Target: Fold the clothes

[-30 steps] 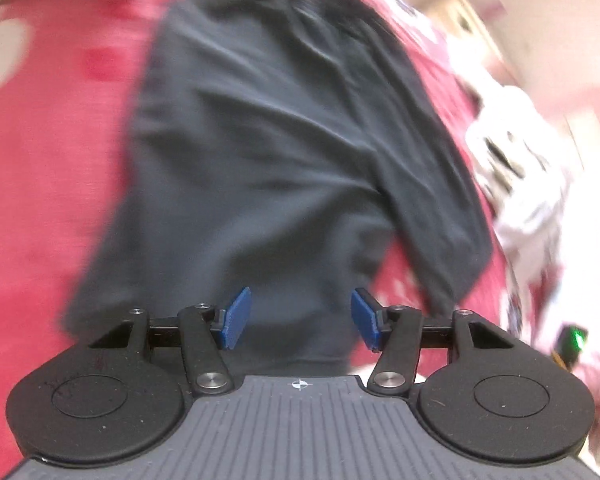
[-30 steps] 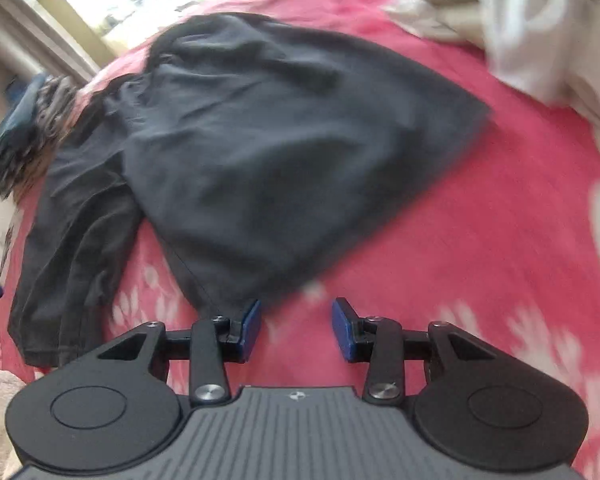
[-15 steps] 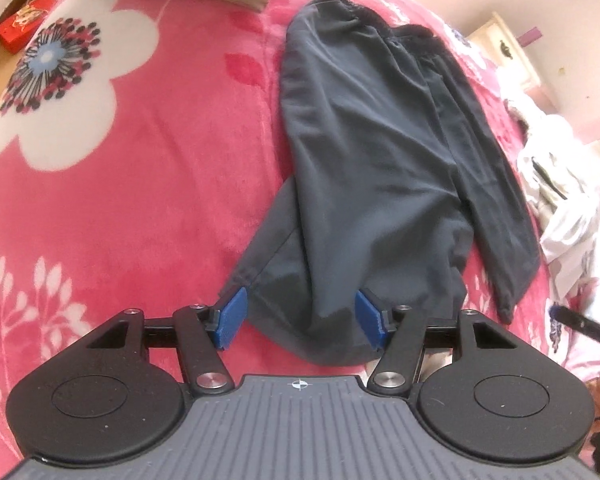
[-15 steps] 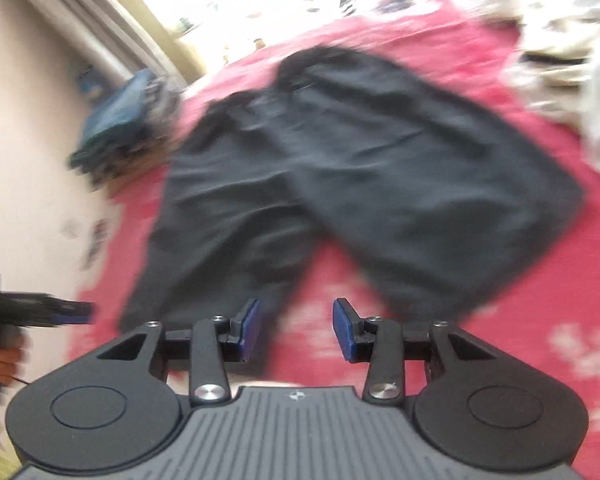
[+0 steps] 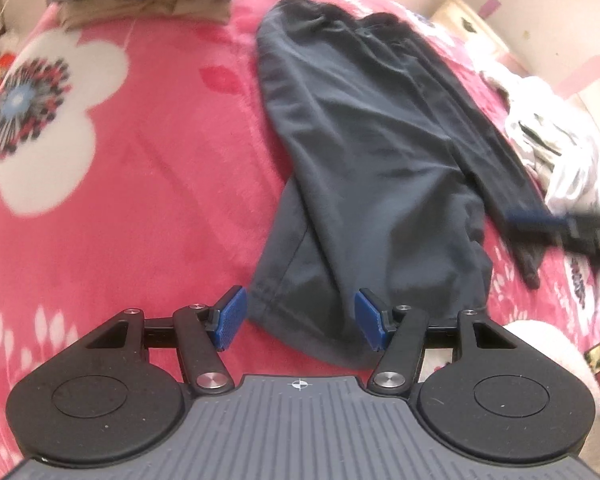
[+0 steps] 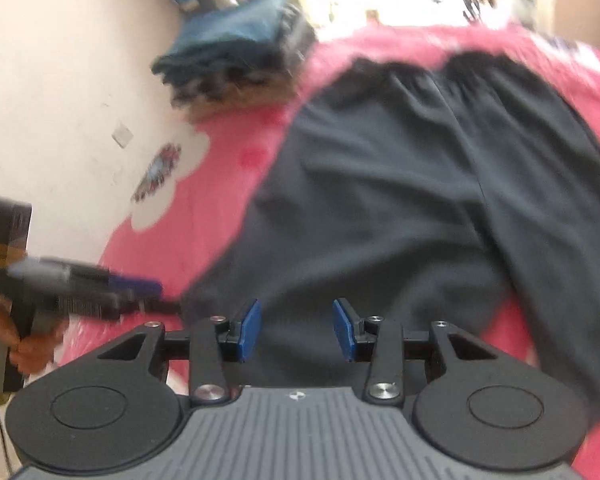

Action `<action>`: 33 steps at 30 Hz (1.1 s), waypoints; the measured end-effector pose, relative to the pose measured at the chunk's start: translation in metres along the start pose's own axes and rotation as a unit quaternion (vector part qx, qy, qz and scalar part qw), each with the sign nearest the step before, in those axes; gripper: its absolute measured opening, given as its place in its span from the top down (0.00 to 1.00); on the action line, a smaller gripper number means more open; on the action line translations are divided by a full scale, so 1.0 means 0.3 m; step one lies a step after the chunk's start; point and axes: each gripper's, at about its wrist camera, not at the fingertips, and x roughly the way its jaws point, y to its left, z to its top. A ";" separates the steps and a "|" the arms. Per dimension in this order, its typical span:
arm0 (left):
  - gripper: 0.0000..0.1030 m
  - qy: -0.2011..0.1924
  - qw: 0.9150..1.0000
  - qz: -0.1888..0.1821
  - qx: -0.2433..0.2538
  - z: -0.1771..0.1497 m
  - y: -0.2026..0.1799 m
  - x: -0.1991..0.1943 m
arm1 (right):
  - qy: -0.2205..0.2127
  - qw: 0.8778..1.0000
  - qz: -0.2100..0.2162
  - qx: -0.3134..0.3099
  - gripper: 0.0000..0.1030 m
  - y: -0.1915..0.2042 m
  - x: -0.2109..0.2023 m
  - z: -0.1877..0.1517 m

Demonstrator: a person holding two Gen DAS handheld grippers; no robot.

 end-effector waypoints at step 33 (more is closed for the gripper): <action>0.57 -0.059 0.995 0.011 0.080 0.013 -0.054 0.042 | -0.086 0.972 0.136 0.172 0.97 -0.284 0.458 0.515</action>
